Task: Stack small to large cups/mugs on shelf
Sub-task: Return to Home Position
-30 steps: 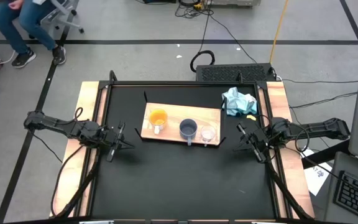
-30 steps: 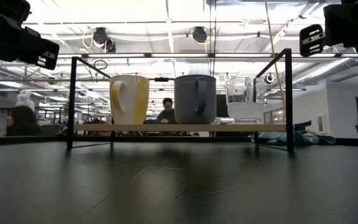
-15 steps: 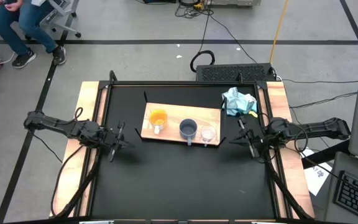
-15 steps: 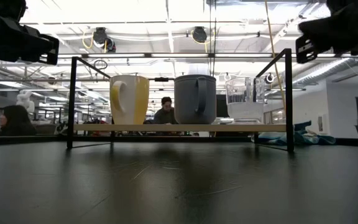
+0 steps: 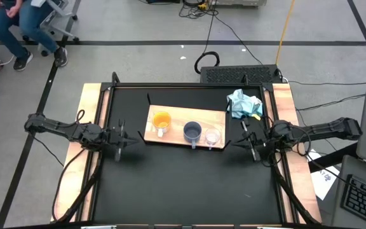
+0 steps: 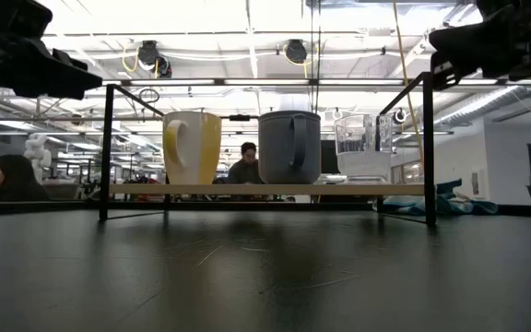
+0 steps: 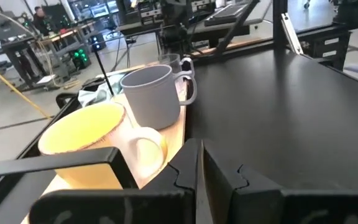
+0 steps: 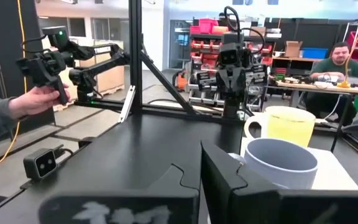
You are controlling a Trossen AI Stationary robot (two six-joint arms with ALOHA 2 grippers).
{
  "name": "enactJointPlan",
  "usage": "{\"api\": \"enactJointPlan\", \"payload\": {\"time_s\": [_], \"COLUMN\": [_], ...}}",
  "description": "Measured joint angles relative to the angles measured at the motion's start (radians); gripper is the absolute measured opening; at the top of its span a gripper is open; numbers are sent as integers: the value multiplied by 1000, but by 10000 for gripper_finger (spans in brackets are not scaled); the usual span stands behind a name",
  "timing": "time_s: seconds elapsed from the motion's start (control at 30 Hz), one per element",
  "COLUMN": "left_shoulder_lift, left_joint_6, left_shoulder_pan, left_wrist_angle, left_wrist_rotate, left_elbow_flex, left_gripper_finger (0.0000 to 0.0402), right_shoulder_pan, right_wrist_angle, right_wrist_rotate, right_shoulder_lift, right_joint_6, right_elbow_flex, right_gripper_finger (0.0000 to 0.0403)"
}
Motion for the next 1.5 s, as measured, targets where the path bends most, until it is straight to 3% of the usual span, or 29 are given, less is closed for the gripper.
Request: {"api": "enactJointPlan", "payload": {"time_s": [0.43, 0.53, 0.7, 0.87, 1.07, 1.27, 1.5], "left_shoulder_lift": [0, 0, 0, 0, 0, 0, 0], "left_joint_6": [-129, -177, -182, -176, -127, -133, -133], "left_shoulder_pan": [0, 0, 0, 0, 0, 0, 0], "left_wrist_angle": [2, -23, -83, -58, -17, -22, -22], "left_wrist_rotate": [-2, 44, 145, 73, 22, 22, 22], "left_elbow_flex": [0, 0, 0, 0, 0, 0, 0], "left_gripper_finger": [24, 24, 24, 24, 24, 24, 24], "right_shoulder_pan": [0, -2, -21, -32, -32, -32, -32], "right_wrist_angle": [-25, -37, -81, -95, -143, -148, -147], "right_wrist_rotate": [2, 9, 110, 120, 67, -61, -83], "right_shoulder_lift": [-3, -21, -87, -126, -155, -168, -171], "right_joint_6": [-115, -145, -163, -131, -102, -39, -23], "right_elbow_flex": [0, 0, 0, 0, 0, 0, 0], "right_gripper_finger": [0, 0, 0, 0, 0, 0, 0]}}
